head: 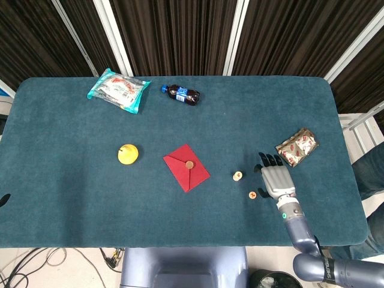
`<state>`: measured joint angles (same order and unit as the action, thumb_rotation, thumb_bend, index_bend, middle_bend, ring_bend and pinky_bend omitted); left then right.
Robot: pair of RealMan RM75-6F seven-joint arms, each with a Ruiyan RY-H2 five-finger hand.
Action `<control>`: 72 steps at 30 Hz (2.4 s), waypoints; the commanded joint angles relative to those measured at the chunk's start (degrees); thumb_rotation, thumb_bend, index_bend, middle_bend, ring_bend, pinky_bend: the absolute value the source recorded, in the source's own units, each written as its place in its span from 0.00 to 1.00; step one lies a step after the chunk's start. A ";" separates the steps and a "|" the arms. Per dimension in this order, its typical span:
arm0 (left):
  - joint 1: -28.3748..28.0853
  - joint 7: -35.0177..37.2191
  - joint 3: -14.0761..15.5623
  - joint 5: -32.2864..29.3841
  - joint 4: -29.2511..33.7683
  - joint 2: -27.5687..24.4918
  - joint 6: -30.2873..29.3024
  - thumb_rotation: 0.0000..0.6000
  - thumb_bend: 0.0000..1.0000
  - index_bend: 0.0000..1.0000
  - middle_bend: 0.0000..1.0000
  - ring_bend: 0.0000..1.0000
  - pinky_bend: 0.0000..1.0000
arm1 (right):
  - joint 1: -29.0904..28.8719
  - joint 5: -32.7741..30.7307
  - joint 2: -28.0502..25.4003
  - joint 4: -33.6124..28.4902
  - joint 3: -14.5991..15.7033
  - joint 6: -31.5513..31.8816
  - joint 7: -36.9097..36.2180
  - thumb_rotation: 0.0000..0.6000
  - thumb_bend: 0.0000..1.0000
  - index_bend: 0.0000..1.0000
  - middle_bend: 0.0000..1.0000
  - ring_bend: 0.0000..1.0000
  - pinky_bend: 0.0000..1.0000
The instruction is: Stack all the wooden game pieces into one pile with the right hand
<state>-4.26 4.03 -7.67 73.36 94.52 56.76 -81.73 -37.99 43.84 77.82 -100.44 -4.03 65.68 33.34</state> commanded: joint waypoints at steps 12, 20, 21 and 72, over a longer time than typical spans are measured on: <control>-0.05 -0.11 -0.09 -0.54 0.15 -0.01 0.32 1.00 0.15 0.07 0.00 0.00 0.00 | 4.05 3.56 5.48 3.32 2.09 0.99 -4.06 1.00 0.37 0.35 0.00 0.00 0.00; -0.02 -0.33 -0.08 -0.64 0.26 -0.08 0.32 1.00 0.15 0.07 0.00 0.00 0.00 | 5.72 5.58 7.57 5.02 2.02 1.83 -5.72 1.00 0.37 0.36 0.00 0.00 0.00; 0.00 -0.32 -0.10 -0.66 0.27 -0.07 0.28 1.00 0.15 0.07 0.00 0.00 0.00 | 5.91 5.79 7.86 5.34 2.00 1.89 -5.83 1.00 0.37 0.36 0.00 0.00 0.00; -0.03 0.07 -0.06 -0.60 0.15 -0.18 0.46 1.00 0.15 0.07 0.00 0.00 0.00 | 8.39 7.99 10.81 9.80 -1.38 -1.29 -5.32 1.00 0.37 0.50 0.00 0.00 0.00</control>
<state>-4.29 4.10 -7.74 72.76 94.67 56.58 -81.27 -29.59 51.82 88.62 -90.66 -5.40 64.39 28.00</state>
